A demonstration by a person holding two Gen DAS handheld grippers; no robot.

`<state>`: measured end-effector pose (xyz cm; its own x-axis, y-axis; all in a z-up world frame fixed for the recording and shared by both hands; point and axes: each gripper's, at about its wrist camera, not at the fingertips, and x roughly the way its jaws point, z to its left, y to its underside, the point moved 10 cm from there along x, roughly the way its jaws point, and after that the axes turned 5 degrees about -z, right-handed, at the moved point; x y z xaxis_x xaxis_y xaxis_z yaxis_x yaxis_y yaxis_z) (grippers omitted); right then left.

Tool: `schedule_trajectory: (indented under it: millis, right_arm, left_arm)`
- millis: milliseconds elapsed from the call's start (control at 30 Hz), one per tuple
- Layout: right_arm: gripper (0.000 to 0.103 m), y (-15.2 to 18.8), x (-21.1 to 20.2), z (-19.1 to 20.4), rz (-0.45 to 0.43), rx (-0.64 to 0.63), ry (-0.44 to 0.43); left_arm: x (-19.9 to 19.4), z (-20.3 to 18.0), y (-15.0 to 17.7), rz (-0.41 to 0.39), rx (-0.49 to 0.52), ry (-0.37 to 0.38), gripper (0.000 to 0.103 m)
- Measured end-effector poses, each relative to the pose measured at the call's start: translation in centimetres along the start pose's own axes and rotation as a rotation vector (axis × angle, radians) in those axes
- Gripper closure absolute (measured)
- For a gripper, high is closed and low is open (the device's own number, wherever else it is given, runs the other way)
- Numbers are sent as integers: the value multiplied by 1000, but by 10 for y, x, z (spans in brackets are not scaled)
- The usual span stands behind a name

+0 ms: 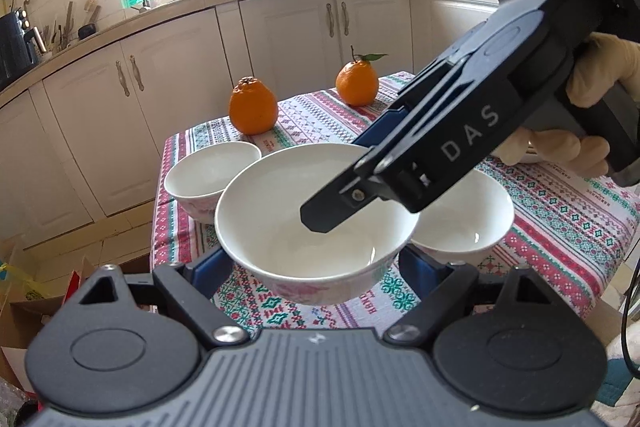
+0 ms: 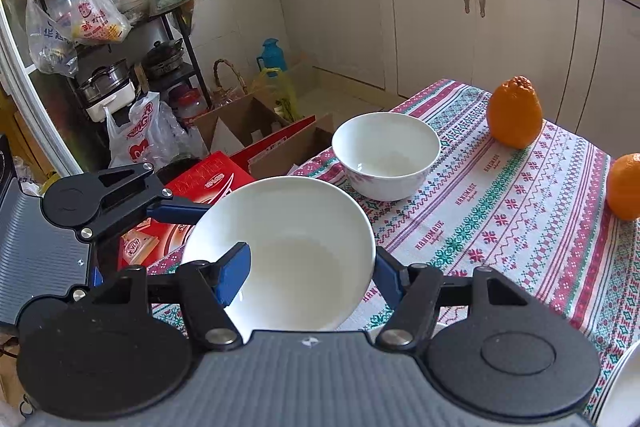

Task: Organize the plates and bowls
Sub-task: 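Carry the held bowl with the right gripper toward the placed bowl, then lower the held bowl into the placed bowl and open the right gripper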

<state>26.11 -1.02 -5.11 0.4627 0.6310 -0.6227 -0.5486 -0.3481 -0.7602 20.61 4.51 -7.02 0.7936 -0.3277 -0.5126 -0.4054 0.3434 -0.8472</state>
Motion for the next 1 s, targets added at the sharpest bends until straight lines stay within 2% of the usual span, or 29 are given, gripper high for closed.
schedule_trajectory:
  millis: [533, 767, 1000]
  right_arm:
    - [32, 26, -56, -41, -38, 66, 140]
    - [32, 41, -62, -53, -28, 95, 165]
    - [31, 50, -58, -59, -12, 100, 184]
  left_arm:
    - [19, -54, -21, -37, 31, 137, 14]
    - [29, -70, -18, -21, 20, 182, 14]
    - [38, -75, -14, 5, 17, 186, 14]
